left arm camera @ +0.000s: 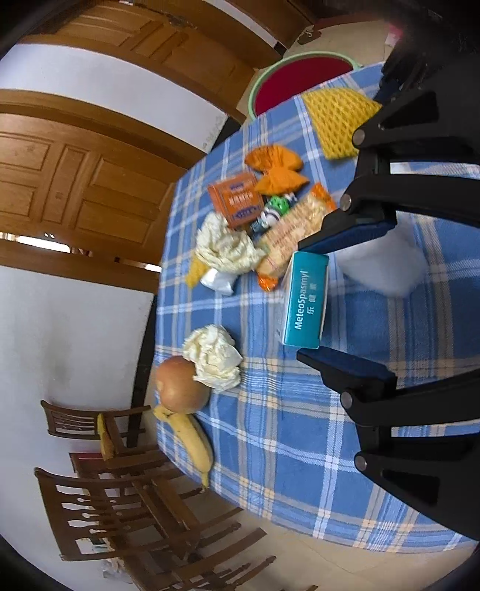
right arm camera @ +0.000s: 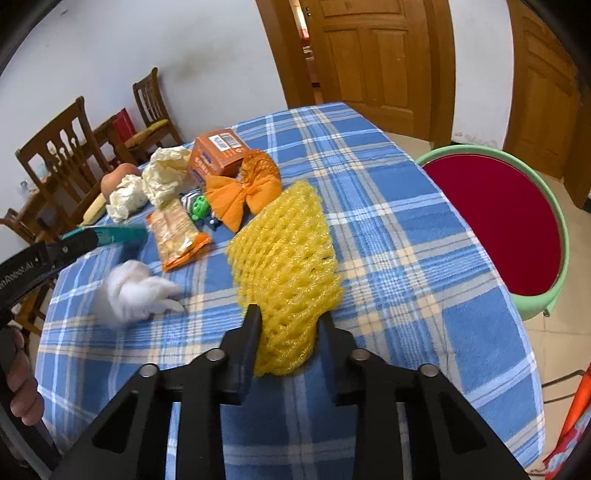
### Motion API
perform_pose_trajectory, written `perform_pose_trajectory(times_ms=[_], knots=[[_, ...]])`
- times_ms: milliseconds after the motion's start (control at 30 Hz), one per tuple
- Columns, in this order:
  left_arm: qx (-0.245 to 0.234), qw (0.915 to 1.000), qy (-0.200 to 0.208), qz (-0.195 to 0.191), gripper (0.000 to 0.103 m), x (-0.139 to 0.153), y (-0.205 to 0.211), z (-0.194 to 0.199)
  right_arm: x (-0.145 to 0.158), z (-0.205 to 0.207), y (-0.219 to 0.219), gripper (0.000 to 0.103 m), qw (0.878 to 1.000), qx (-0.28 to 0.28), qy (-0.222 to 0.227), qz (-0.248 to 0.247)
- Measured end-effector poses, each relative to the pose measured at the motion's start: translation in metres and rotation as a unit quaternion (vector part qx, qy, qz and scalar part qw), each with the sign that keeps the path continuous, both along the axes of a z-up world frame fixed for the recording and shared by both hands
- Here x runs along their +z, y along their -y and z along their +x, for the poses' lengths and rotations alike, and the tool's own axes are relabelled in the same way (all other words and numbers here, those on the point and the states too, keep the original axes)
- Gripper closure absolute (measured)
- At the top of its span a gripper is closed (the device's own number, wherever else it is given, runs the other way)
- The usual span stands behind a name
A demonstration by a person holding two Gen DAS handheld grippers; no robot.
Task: Collect trash
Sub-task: 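Grasp the white medicine box with the left tool while the right tool grasps the yellow foam net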
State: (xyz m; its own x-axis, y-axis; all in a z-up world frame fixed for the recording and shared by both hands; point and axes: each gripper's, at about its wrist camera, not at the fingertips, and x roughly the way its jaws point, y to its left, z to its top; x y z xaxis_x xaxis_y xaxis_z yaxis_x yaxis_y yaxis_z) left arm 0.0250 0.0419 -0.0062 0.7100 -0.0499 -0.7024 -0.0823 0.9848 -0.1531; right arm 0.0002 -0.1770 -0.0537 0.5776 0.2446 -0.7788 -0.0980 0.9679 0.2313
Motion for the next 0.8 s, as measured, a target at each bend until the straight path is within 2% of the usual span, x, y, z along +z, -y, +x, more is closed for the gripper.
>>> perform_pose_trajectory(times_ms=[367, 800], knots=[[-0.036, 0.999, 0.025, -0.012, 0.051, 0.024, 0.022, -0.009, 0.03, -0.022, 0.013, 0.083, 0.998, -0.006, 0.059, 0.015], [-0.104, 0.9938, 0.038, -0.006, 0.051, 0.04, 0.079, 0.006, 0.048, -0.022, 0.052, 0.083, 0.995, -0.051, 0.084, 0.015]])
